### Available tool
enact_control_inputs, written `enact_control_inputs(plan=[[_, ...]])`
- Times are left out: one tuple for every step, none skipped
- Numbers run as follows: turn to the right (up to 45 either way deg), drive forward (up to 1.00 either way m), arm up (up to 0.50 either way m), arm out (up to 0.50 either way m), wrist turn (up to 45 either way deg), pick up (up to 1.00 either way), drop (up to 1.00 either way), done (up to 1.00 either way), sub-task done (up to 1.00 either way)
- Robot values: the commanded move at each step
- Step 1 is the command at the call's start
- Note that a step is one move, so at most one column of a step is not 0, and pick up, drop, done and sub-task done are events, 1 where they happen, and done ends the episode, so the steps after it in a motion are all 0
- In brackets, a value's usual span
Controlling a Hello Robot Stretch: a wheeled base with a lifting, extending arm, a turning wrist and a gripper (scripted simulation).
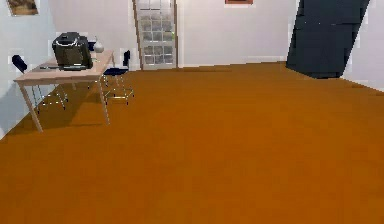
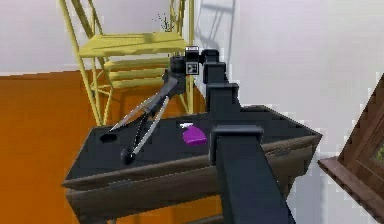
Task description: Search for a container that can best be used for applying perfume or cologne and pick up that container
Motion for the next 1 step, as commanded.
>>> enact_control_inputs(plan=[[0.0, 0.00, 0.00, 0.00, 45.0, 0.00, 0.00, 0.00, 0.00]])
